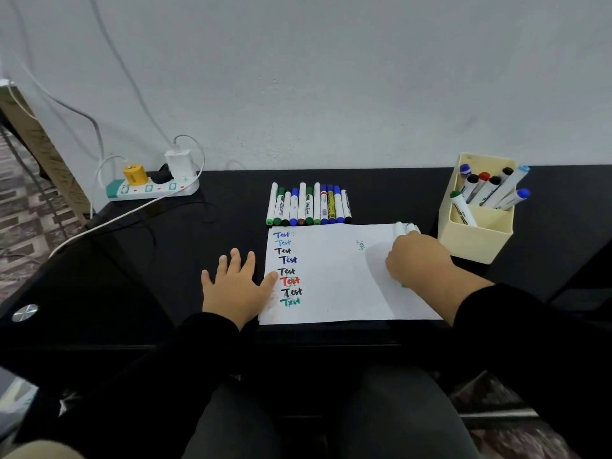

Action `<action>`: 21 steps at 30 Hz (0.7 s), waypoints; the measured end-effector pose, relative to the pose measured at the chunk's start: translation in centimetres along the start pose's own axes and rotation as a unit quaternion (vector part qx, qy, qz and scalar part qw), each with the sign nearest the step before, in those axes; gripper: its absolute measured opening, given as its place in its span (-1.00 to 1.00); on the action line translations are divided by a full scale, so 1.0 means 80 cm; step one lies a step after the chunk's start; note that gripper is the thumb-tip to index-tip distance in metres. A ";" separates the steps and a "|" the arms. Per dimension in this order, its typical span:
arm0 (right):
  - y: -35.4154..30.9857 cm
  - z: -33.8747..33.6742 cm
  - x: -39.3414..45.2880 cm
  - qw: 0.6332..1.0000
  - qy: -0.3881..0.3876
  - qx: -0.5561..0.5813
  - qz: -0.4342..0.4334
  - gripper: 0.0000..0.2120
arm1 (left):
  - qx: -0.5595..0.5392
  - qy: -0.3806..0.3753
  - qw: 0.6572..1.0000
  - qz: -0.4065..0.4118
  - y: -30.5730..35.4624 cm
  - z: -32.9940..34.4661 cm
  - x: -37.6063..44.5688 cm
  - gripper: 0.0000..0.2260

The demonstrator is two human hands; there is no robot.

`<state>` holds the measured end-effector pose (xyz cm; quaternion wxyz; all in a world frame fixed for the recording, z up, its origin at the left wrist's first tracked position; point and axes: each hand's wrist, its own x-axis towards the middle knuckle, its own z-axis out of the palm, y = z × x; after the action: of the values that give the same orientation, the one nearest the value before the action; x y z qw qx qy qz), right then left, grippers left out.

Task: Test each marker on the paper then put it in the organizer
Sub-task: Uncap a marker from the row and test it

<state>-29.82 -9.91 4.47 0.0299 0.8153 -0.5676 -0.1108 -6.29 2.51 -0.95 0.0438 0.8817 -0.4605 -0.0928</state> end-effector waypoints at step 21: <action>-0.071 -0.042 0.151 0.975 0.029 0.215 0.048 -0.80 | 0.024 0.000 1.000 -0.009 0.000 0.005 0.009 -0.40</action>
<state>-19.90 -19.41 4.99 -0.1245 0.7775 -0.6153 0.0389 -5.95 1.95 -1.42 0.0217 0.8866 -0.4547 -0.0820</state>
